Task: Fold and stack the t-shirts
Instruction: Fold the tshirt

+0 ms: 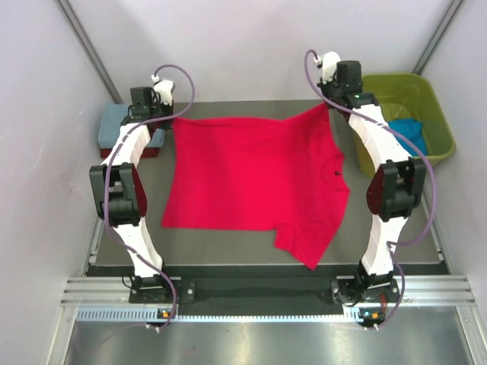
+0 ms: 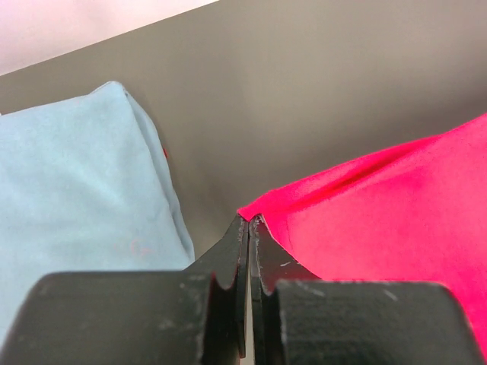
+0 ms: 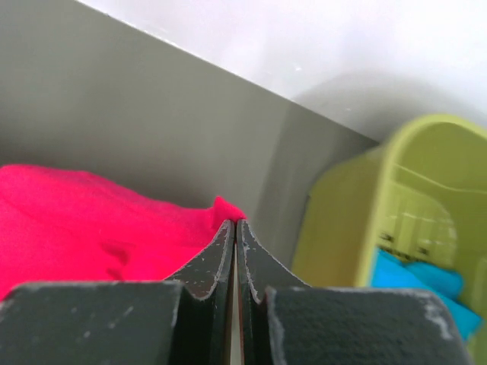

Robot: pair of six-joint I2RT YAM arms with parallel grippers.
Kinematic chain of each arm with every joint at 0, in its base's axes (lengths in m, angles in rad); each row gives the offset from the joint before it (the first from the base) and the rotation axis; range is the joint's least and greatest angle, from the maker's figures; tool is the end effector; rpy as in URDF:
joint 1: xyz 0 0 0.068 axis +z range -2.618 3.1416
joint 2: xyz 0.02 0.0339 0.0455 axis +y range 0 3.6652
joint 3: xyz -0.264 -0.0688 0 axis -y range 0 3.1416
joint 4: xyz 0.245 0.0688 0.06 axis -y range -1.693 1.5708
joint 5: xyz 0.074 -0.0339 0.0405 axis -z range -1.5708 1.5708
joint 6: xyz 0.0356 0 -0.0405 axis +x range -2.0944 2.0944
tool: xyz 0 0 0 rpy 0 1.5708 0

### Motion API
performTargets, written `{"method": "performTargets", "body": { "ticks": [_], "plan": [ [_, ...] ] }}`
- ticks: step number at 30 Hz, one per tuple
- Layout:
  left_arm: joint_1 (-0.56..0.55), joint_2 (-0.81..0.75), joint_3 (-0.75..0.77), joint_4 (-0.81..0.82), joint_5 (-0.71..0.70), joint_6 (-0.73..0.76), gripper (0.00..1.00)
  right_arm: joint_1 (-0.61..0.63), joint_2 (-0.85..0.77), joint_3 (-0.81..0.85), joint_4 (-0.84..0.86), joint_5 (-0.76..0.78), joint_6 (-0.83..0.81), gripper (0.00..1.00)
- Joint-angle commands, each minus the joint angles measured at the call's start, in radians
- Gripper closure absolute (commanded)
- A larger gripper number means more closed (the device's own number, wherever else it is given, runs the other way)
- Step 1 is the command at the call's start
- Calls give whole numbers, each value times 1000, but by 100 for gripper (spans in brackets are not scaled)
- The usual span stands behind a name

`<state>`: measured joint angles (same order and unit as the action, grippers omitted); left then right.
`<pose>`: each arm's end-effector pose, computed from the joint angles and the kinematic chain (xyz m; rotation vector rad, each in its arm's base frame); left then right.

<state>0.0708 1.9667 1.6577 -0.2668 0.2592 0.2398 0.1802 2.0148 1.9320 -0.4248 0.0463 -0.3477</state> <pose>0.4639 0.0237 0.2807 0.3286 2.1010 -0.0950 0.4708 0.0841 0.3382 -0.5156 2.0164 -0.1504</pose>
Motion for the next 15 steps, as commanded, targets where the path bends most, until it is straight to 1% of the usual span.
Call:
{"method": "performTargets", "body": {
  "ticks": [1,9,15],
  "plan": [
    [9,-94,-36,-61,58,47,100,18,-132,-59,-22,-6,-2,100],
    [17,-146,-102,-130,89,78,100,53,-309,-261,-66,-8,0,100],
    [24,-169,-134,-173,95,85,100,64,-404,-392,-83,-17,4,100]
  ]
}}
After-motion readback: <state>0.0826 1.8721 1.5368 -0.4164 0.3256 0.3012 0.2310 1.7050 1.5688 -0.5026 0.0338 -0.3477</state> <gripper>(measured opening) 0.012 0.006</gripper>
